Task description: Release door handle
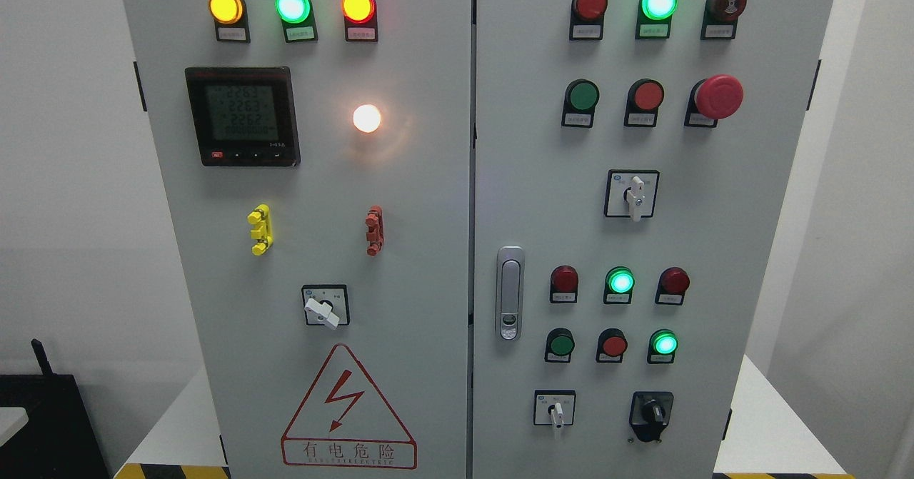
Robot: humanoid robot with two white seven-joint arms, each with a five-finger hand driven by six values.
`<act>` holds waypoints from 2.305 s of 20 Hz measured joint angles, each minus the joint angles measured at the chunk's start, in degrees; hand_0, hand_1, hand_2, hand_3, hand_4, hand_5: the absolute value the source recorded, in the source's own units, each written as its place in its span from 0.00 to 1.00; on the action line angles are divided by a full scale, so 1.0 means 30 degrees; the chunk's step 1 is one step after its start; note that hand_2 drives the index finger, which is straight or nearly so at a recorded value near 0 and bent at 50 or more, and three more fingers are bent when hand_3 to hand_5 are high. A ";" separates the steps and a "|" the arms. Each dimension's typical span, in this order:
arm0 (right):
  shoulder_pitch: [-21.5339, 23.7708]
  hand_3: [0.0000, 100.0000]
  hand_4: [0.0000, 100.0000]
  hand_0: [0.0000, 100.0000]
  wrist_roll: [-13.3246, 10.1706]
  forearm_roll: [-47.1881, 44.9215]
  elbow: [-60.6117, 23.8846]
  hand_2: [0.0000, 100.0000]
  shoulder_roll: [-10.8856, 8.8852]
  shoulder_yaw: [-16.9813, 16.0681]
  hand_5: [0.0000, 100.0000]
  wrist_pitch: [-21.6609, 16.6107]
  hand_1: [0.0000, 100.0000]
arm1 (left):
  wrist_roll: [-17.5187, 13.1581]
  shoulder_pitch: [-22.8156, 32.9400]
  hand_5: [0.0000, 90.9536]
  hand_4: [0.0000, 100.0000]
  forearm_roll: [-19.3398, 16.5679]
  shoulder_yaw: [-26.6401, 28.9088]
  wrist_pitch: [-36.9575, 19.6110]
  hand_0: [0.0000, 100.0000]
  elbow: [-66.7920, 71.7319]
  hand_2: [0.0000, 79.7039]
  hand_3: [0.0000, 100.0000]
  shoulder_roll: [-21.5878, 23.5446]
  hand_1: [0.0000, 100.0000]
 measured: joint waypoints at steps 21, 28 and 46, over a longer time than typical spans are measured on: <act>-0.2904 1.00 1.00 0.33 -0.2855 1.5163 -0.0259 0.00 0.2202 0.0034 1.00 0.5546 0.40 | -0.0001 0.0000 0.00 0.00 0.0000 0.0000 0.0000 0.12 0.0000 0.00 0.00 0.0000 0.39; -0.4515 1.00 1.00 0.33 -0.1850 1.7434 0.0035 0.00 0.2883 0.0510 1.00 0.7533 0.39 | -0.0001 0.0000 0.00 0.00 0.0000 0.0000 0.0000 0.12 -0.0001 0.00 0.00 0.0000 0.39; -0.7818 1.00 1.00 0.35 -0.0056 1.9712 0.2293 0.00 0.4057 0.0887 1.00 1.0657 0.38 | -0.0003 0.0000 0.00 0.00 0.0000 0.0000 0.0000 0.12 0.0000 0.00 0.00 0.0000 0.39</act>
